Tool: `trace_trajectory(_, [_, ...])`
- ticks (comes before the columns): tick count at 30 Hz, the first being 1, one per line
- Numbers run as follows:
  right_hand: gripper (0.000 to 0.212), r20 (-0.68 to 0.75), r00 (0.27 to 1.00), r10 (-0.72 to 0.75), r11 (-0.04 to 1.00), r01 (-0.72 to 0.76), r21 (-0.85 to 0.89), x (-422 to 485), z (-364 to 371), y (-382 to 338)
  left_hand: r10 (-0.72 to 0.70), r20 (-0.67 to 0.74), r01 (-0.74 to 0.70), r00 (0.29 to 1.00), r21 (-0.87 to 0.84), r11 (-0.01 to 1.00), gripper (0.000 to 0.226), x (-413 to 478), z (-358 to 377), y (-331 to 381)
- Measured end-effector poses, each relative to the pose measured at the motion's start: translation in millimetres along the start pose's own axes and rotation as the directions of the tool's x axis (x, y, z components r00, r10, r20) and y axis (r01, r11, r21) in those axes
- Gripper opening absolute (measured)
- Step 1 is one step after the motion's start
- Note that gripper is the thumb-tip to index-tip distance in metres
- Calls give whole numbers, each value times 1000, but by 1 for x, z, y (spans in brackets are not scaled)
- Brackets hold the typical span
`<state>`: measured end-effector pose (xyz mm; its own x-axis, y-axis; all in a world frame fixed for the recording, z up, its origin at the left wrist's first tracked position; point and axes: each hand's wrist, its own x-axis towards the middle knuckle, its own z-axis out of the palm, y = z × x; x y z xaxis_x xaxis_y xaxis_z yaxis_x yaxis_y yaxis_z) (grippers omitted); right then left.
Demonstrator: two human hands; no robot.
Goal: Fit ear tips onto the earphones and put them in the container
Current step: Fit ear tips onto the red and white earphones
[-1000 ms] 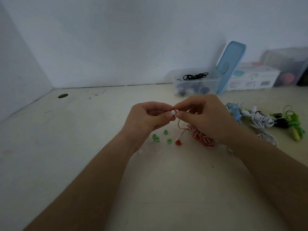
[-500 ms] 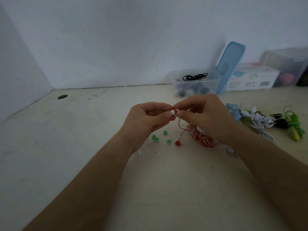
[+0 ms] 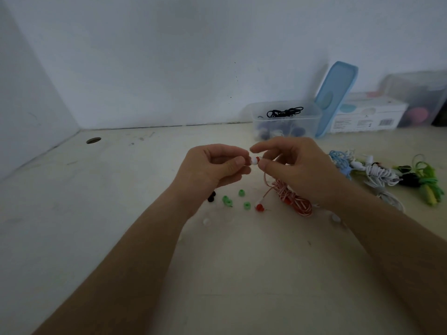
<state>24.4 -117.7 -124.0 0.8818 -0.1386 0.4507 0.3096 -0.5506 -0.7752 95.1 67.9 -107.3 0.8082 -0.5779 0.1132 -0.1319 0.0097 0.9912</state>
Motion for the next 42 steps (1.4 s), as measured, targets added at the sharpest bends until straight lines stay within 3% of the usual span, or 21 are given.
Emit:
trace_trajectory(3, [17, 51, 999, 11, 990, -4, -140, -1, 0, 1, 107, -142, -55, 984, 333, 941, 9, 1, -16, 3])
trace_trajectory(5, [16, 46, 999, 13, 969, -1, -249, -2, 0, 2, 185, -180, -47, 966, 583, 811, 9, 3, -33, 2])
trace_trajectory(8, [13, -2, 998, 61, 933, -57, -357, -2, 4, 8, 99, -141, 52, 985, 789, 612, 9, 1, -49, -1])
trace_trajectory(11, [16, 4, 991, 134, 889, -118, -442, -1, 8, 12, 0, -84, 69, 996, 825, 560, 8, -1, -52, -3])
trace_trajectory(17, [28, 79, 979, 188, 804, -107, -586, 1, 13, 12, 36, -22, 0, 999, 847, 531, 7, 0, -49, -1])
trace_trajectory(21, [13, 72, 993, 89, 857, -39, -514, 0, 5, 2, -22, 135, -102, 991, 835, 541, 5, -5, -39, 8])
trace_trajectory(23, [12, 143, 989, 42, 899, 26, -437, -2, 0, -5, -69, 174, -113, 982, 846, 520, 6, -6, -34, 8])
trace_trajectory(28, [19, 347, 935, 76, 916, 72, -395, -7, 1, -15, -113, 131, -65, 985, 886, 459, 11, -5, -30, 8])
trace_trajectory(36, [8, 399, 910, 111, 882, 95, -462, -4, 0, -7, -104, 44, 4, 994, 910, 414, 14, -6, -28, 7])
trace_trajectory(42, [7, 347, 933, 95, 901, 68, -428, -6, -1, -8, -134, -11, 62, 991, 923, 379, 24, -5, -26, 6])
